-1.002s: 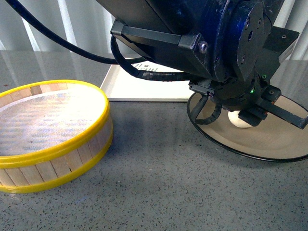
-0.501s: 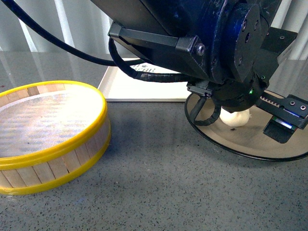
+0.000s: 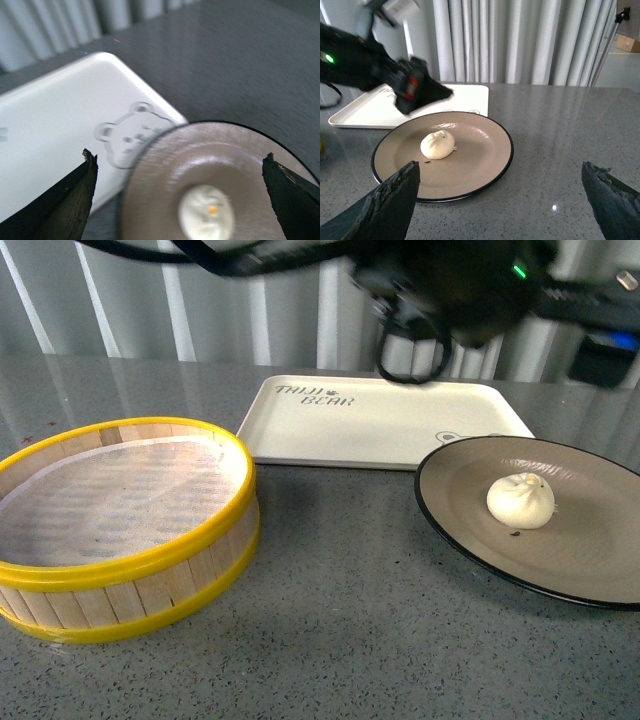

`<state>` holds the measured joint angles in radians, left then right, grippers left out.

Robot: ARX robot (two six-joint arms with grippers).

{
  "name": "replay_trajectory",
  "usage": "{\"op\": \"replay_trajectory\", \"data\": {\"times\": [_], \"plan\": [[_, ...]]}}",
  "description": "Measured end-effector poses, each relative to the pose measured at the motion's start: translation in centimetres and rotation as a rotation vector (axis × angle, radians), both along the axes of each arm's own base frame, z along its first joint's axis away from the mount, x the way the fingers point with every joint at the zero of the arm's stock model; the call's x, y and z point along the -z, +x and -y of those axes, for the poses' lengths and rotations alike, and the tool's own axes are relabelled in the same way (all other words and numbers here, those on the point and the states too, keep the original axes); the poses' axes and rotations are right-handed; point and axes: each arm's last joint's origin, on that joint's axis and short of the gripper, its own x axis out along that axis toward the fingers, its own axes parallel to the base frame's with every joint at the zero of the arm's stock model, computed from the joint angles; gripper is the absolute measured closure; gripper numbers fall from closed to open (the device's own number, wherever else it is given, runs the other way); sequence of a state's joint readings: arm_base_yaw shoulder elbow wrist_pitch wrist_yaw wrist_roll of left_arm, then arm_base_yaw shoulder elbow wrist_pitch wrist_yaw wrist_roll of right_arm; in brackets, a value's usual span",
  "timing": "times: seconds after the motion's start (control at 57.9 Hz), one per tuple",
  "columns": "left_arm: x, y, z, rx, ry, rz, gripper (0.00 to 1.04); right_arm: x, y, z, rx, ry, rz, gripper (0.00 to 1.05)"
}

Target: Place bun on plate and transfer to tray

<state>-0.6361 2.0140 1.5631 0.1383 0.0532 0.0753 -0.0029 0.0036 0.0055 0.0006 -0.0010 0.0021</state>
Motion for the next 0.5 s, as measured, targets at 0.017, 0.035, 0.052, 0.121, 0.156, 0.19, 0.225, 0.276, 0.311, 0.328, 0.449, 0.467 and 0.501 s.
{"op": "replay_trajectory", "data": {"times": [0.017, 0.035, 0.052, 0.121, 0.156, 0.19, 0.225, 0.276, 0.311, 0.328, 0.449, 0.467, 0.501], "plan": [[-0.6, 0.2, -1.1, -0.026, -0.014, 0.008, 0.07, 0.0, 0.0, 0.0, 0.000, 0.000, 0.000, 0.08], [-0.9, 0.3, -1.7, -0.038, -0.020, 0.013, 0.07, 0.0, 0.0, 0.0, 0.000, 0.000, 0.000, 0.08], [-1.5, 0.4, -2.9, -0.062, -0.030, 0.022, 0.07, 0.0, 0.0, 0.0, 0.000, 0.000, 0.000, 0.08], [-3.2, 0.6, -7.5, -0.157, -0.060, 0.054, 0.07, 0.0, 0.0, 0.0, 0.000, 0.000, 0.000, 0.08], [-3.6, 0.6, -9.3, -0.191, -0.068, 0.065, 0.07, 0.0, 0.0, 0.0, 0.000, 0.000, 0.000, 0.08], [-3.9, 0.3, -11.0, -0.221, -0.072, 0.073, 0.07, 0.0, 0.0, 0.0, 0.000, 0.000, 0.000, 0.08], [-4.1, -0.3, -13.4, -0.257, -0.076, 0.080, 0.07, 0.0, 0.0, 0.0, 0.000, 0.000, 0.000, 0.08], [-4.3, -1.4, -15.8, -0.277, -0.085, 0.086, 0.07, 0.0, 0.0, 0.0, 0.000, 0.000, 0.000, 0.08], [-4.3, -2.2, -17.1, -0.291, -0.089, 0.090, 0.07, 0.0, 0.0, 0.0, 0.000, 0.000, 0.000, 0.08], [-4.4, -2.5, -17.5, -0.295, -0.091, 0.092, 0.07, 0.0, 0.0, 0.0, 0.000, 0.000, 0.000, 0.08], [-4.7, -5.2, -21.1, -0.389, -0.115, 0.145, 0.10, 0.0, 0.0, 0.0, 0.000, 0.000, 0.000, 0.08], [-4.7, -5.8, -21.7, -0.456, -0.124, 0.184, 0.13, 0.0, 0.0, 0.0, 0.000, 0.000, 0.000, 0.08], [-4.6, -6.7, -22.8, -0.546, -0.139, 0.236, 0.19, 0.0, 0.0, 0.0, 0.000, 0.000, 0.000, 0.08]]}}
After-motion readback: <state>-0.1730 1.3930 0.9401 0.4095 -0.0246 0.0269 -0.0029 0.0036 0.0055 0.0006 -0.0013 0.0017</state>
